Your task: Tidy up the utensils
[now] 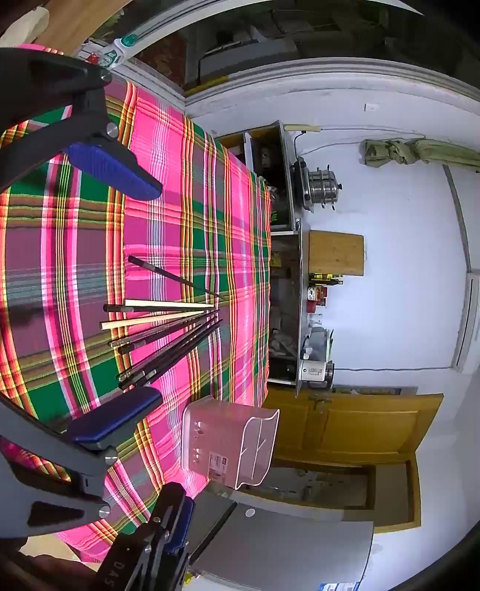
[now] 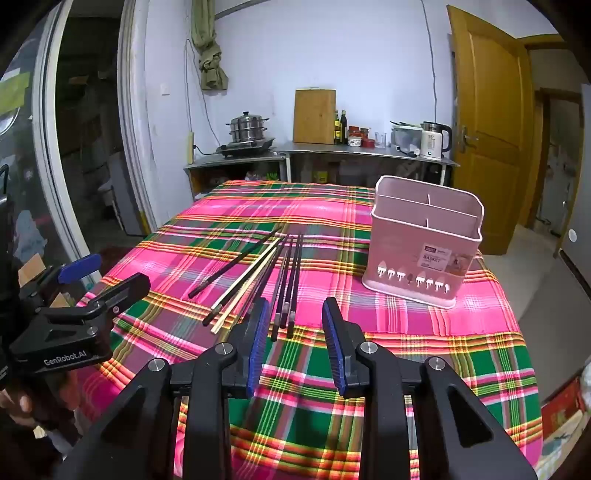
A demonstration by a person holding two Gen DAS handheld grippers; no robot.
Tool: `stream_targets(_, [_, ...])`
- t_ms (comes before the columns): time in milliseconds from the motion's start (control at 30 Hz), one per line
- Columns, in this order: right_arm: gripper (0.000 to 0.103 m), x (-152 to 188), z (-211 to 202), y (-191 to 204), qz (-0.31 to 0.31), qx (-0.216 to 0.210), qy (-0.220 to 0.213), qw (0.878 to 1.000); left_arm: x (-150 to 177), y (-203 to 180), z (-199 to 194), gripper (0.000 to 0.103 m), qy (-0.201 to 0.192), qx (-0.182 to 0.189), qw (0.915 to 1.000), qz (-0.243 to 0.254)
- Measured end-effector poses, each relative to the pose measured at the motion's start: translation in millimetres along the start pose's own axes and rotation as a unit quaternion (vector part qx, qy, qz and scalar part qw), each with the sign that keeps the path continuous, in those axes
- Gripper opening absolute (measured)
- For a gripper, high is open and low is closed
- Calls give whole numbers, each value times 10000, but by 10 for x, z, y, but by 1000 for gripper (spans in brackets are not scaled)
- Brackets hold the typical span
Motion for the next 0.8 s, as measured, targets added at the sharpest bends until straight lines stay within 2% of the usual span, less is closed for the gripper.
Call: stream_targets(800, [31, 12, -6, 3, 5, -10, 12, 10000, -28, -33, -30, 102, -59, 17, 10000, 15])
Point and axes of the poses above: each gripper's, at about its wrist camera, not at the fingertips, and z roughly the way its jaws point, y to its left, x to its underside, the point moved 8 cm from there along z, roughly the way its jaws point, and after that the axes turned 2 degrees about -y, right-handed, at the moved point
